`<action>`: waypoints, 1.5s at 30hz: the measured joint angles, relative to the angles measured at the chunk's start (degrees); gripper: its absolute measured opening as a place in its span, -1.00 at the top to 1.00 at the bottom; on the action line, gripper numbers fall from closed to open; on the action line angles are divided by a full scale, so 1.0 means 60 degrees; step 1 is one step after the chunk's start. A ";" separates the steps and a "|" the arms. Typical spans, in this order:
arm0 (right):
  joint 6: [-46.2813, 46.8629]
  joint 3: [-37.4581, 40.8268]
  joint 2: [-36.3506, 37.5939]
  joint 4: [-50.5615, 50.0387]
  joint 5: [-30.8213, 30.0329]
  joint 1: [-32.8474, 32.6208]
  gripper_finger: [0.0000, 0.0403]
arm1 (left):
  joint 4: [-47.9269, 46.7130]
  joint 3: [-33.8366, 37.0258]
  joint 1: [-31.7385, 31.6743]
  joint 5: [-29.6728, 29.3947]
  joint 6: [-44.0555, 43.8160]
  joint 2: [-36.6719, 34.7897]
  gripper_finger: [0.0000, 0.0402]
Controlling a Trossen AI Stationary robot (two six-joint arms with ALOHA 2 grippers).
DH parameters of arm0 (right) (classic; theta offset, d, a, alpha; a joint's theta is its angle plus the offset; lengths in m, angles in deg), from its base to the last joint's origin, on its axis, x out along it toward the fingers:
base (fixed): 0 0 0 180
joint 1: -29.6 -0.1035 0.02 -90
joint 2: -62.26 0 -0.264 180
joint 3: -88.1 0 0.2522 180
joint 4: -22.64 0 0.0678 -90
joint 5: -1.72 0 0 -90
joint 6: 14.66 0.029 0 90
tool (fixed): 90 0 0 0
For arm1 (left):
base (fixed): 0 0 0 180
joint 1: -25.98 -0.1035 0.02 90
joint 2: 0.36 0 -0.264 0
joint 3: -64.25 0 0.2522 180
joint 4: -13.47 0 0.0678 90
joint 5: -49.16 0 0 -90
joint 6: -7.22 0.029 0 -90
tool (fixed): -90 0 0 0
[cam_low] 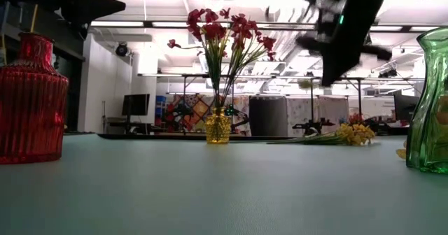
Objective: Sort flowers into vase by color
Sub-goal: Put the middle yellow tulip into the green vase
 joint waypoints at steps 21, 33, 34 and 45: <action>0.0747 -0.0624 0.1155 0.0306 -0.7739 -0.7859 1.00 | 0.0007 0.0000 0.0000 -0.0693 -0.0579 0.0000 0.24; -0.1216 -0.0524 0.0013 0.2334 -0.8434 -0.8394 1.00 | 0.0022 0.0000 0.0000 -0.0863 -0.1177 0.0000 0.24; -0.1220 -0.0522 -0.0097 0.2334 -0.8434 -0.8394 1.00 | 0.0022 0.0000 0.0000 -0.0863 -0.1198 0.0000 0.24; -0.1663 -0.0522 -0.0532 0.2270 -0.8441 -0.8394 1.00 | 0.0051 0.0000 0.0001 -0.0866 -0.1280 0.0000 0.24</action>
